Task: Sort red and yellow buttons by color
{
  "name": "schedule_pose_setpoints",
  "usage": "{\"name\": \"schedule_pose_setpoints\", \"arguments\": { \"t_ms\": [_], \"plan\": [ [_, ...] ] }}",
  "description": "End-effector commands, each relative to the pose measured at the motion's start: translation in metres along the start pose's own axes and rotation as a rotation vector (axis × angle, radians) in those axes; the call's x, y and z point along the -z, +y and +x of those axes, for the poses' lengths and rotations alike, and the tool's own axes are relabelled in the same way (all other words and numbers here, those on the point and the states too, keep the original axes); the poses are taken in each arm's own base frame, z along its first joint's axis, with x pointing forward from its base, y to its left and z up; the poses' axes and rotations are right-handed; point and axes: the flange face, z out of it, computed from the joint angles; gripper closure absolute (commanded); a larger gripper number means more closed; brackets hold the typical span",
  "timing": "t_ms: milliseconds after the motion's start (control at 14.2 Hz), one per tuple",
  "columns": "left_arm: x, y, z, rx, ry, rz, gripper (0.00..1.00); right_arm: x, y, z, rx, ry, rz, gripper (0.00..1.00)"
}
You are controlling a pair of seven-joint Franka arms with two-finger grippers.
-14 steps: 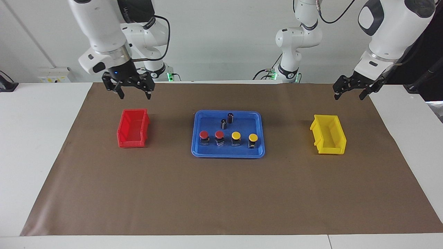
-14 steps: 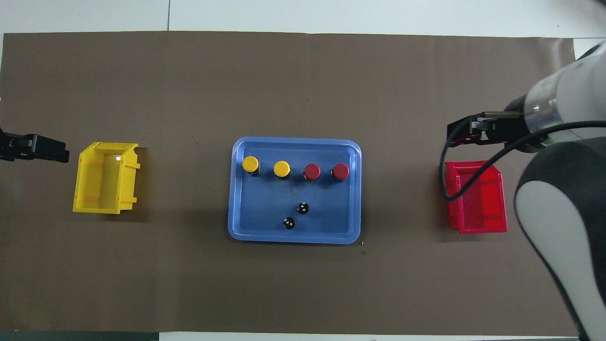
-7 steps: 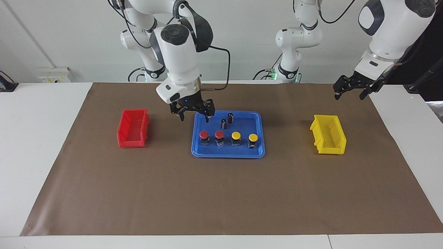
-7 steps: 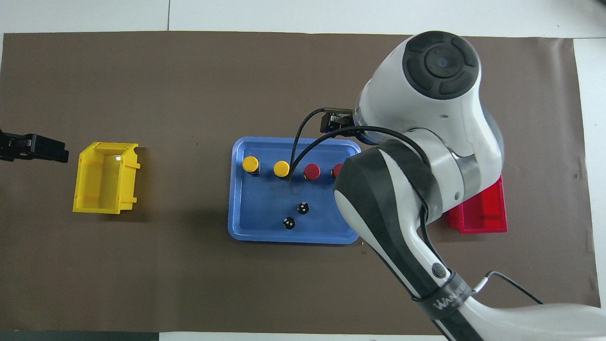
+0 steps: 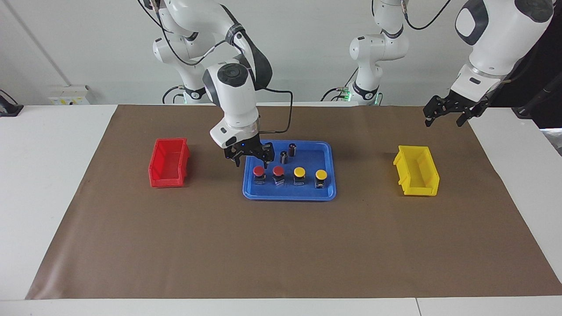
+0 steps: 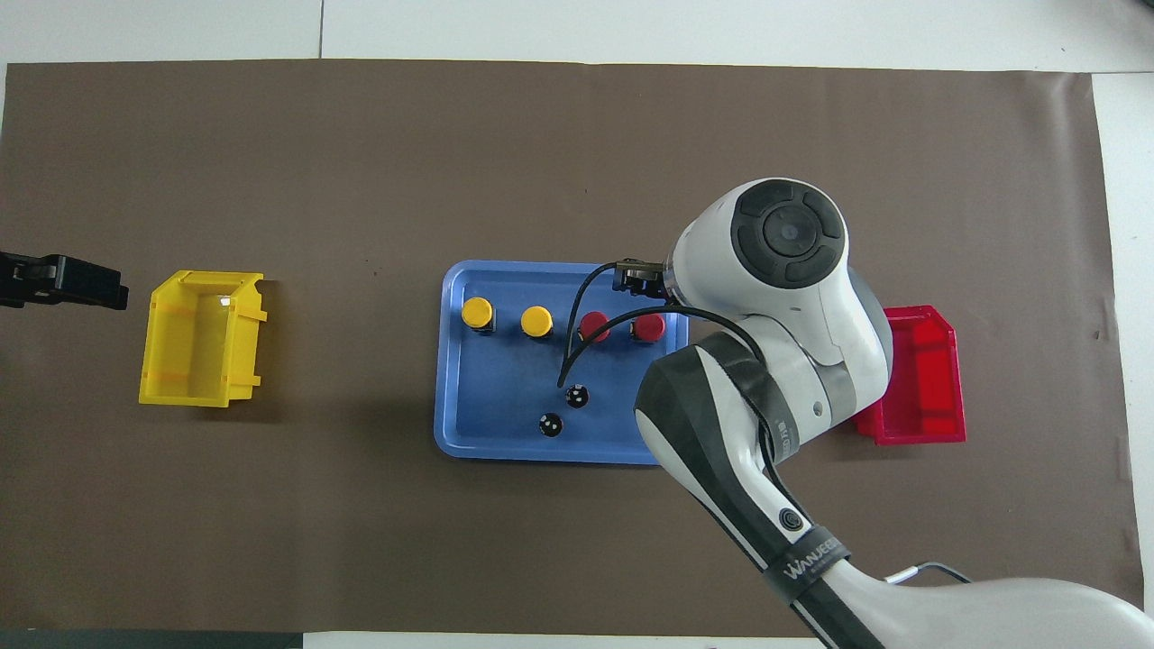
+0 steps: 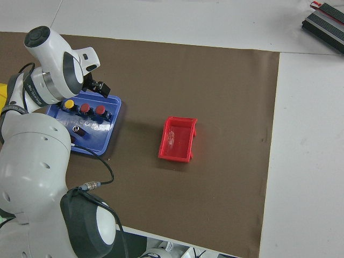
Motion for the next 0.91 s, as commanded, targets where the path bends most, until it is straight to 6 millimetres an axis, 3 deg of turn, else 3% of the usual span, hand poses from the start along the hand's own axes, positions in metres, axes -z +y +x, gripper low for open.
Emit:
{"name": "schedule_pose_setpoints", "arguments": {
  "t_ms": [0, 281, 561, 702, 842],
  "plan": [
    [-0.002, -0.004, -0.008, 0.022, 0.0, 0.004, 0.0, -0.017, 0.003, -0.004, 0.029, 0.02, 0.005, 0.18],
    [-0.001, -0.008, -0.008, 0.028, 0.001, 0.006, 0.0, -0.058, -0.017, -0.008, 0.064, 0.026, 0.007, 0.21],
    [-0.001, 0.001, -0.006, 0.051, 0.014, 0.007, 0.0, -0.067, -0.015, -0.009, 0.091, 0.024, -0.02, 0.26],
    [-0.002, 0.027, -0.001, 0.043, 0.027, 0.008, 0.0, -0.068, -0.015, -0.01, 0.094, 0.014, -0.027, 0.26],
    [-0.013, 0.07, 0.006, 0.077, 0.033, 0.005, 0.0, -0.068, -0.015, -0.014, 0.098, 0.001, -0.037, 0.26]
  ]
}}
